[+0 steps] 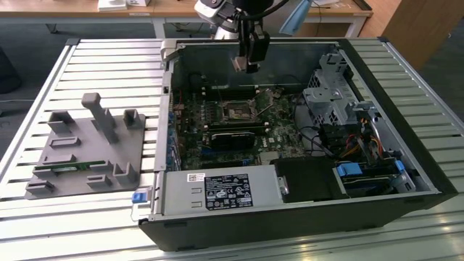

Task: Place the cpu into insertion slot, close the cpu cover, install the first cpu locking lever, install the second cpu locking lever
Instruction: 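Place the cpu into insertion slot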

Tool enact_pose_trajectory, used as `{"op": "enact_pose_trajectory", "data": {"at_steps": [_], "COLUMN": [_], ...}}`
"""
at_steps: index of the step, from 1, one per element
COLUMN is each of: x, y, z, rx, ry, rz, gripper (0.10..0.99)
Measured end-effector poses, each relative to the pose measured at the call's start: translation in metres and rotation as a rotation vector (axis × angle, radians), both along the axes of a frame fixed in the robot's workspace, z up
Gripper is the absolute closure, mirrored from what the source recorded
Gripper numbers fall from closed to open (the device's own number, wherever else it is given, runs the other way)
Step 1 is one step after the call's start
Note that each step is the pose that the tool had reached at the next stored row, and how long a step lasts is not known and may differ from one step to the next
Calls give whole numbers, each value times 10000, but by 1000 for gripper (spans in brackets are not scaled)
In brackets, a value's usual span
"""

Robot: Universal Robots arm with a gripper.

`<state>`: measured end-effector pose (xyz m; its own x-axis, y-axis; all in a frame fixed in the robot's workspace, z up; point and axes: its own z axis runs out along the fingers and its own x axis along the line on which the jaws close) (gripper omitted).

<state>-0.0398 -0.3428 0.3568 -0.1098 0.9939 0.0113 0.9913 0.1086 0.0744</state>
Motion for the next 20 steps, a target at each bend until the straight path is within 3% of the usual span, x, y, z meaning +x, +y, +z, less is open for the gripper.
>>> {"op": "enact_pose_trajectory", "data": {"at_steps": [13,20], "x": [0,0], "y": [0,0], "z": [-106,-187], "rx": [-46,-49], "ry": [3,5], "rz": [-23,-498], "gripper": [549,549]}}
